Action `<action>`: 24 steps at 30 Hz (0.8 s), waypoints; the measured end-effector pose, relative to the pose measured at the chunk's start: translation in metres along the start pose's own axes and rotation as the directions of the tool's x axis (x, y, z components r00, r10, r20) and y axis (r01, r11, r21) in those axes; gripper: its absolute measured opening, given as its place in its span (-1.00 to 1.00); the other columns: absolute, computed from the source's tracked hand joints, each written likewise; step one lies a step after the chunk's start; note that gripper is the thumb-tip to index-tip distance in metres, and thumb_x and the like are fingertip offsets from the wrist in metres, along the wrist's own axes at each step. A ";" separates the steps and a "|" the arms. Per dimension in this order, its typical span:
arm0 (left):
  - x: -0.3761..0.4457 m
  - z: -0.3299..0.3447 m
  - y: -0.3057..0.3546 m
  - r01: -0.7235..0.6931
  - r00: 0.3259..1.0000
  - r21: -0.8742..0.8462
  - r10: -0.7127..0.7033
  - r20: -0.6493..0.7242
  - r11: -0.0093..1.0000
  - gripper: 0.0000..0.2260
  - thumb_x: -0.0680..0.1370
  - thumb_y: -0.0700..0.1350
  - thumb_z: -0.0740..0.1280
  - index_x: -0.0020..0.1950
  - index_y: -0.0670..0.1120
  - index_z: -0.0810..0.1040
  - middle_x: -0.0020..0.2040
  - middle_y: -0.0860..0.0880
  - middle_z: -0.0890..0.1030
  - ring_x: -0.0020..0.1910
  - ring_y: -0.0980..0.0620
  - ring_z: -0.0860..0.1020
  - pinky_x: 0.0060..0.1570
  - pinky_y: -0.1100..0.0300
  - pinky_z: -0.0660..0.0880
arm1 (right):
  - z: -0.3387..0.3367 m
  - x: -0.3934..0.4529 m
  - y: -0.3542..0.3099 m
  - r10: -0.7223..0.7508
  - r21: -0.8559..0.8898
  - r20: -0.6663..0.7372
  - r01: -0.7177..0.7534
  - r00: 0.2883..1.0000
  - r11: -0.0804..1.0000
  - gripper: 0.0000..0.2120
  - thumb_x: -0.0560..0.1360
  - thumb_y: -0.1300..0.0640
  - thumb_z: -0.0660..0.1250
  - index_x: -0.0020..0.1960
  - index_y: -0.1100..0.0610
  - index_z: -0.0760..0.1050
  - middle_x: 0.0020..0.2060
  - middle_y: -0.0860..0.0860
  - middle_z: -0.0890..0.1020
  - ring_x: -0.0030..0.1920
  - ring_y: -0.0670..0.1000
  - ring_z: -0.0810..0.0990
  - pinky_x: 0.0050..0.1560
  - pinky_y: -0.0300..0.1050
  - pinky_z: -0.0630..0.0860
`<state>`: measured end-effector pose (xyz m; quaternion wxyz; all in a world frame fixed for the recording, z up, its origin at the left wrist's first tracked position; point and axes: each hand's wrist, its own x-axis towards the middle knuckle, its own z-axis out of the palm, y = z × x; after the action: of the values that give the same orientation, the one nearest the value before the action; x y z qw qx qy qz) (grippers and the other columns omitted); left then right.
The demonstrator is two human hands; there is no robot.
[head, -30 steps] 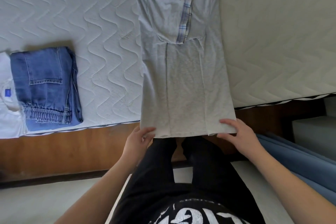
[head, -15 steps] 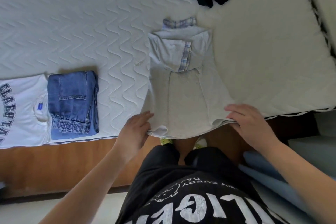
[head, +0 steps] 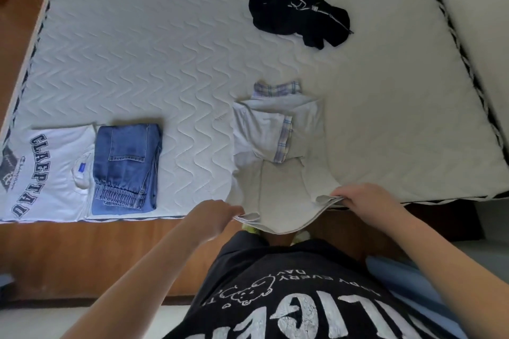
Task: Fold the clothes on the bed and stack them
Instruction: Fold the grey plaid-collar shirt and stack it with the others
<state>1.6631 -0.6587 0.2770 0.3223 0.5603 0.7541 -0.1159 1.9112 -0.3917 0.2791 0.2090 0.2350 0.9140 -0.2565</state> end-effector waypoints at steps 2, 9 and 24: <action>0.010 -0.009 0.002 -0.012 1.000 -0.024 0.011 -0.029 1.000 -0.64 0.55 -0.33 0.17 0.24 0.02 0.51 0.02 0.02 0.61 0.04 -0.03 0.57 -0.06 0.19 0.39 | -0.006 0.010 0.003 -0.011 0.015 -0.021 0.012 1.000 1.000 -0.82 0.61 0.02 0.24 0.09 0.01 0.60 -0.01 0.00 0.65 0.03 0.07 0.60 -0.04 -0.05 0.43; 0.047 -0.043 -0.028 -0.013 0.998 -0.141 0.003 -0.069 0.990 -0.52 0.60 -0.29 0.07 0.38 0.14 0.47 0.26 0.05 0.58 0.24 -0.04 0.52 0.08 0.21 0.35 | -0.039 0.045 0.001 -0.019 0.070 -0.015 0.020 1.000 0.997 -0.73 0.62 0.06 0.25 0.28 0.02 0.57 0.24 -0.02 0.62 0.24 0.04 0.56 0.17 -0.17 0.36; 0.182 -0.142 -0.118 -0.071 0.988 -0.179 0.094 0.120 0.981 -0.55 0.47 -0.33 0.13 0.22 0.11 0.46 -0.16 0.07 0.48 -0.08 -0.05 0.49 -0.19 0.12 0.37 | -0.118 0.168 0.021 0.056 0.258 0.021 -0.060 0.998 0.964 -0.93 0.57 0.03 0.35 0.04 -0.09 0.51 -0.23 -0.23 0.56 -0.19 -0.26 0.50 -0.22 -0.33 0.32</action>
<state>1.4738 -0.4832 0.2520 0.4222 0.5522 0.7153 -0.0716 1.7565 -0.2544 0.2792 0.1901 0.2852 0.8641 -0.3686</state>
